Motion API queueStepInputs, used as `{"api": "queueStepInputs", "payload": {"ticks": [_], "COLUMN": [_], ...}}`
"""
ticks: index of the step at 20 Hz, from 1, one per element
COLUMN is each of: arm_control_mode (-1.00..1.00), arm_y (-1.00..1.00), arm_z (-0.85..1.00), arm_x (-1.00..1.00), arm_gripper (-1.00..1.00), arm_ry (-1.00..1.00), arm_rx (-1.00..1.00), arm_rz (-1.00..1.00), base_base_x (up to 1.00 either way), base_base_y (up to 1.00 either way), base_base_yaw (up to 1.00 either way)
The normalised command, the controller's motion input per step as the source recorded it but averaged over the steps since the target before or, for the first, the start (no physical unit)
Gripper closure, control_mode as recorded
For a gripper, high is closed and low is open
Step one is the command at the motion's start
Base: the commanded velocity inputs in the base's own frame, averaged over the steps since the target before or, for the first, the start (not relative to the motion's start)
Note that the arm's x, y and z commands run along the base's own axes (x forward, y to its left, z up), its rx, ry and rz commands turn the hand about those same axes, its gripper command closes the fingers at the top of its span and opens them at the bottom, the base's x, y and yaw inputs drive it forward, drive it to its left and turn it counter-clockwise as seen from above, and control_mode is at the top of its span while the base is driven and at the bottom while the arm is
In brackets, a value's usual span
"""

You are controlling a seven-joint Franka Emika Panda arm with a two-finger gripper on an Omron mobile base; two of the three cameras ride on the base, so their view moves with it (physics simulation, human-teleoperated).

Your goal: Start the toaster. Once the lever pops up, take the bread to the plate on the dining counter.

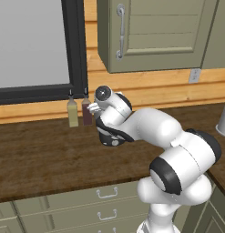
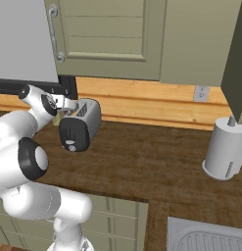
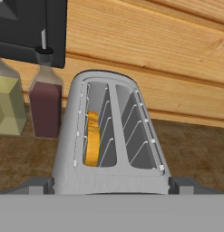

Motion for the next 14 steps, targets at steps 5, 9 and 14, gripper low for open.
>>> {"api": "queueStepInputs", "payload": {"ticks": [5,9,14], "arm_control_mode": [-1.00,-1.00,-1.00], "arm_y": [0.00,0.00,0.00], "arm_z": [0.00,0.00,0.00], "arm_x": [0.00,0.00,0.00], "arm_gripper": [-1.00,-1.00,-1.00], "arm_ry": [0.00,0.00,0.00], "arm_rx": [0.00,0.00,0.00], "arm_rz": [0.00,0.00,0.00], "base_base_x": [0.00,0.00,0.00], "base_base_y": [0.00,0.00,0.00], "base_base_yaw": [0.00,0.00,0.00]}}
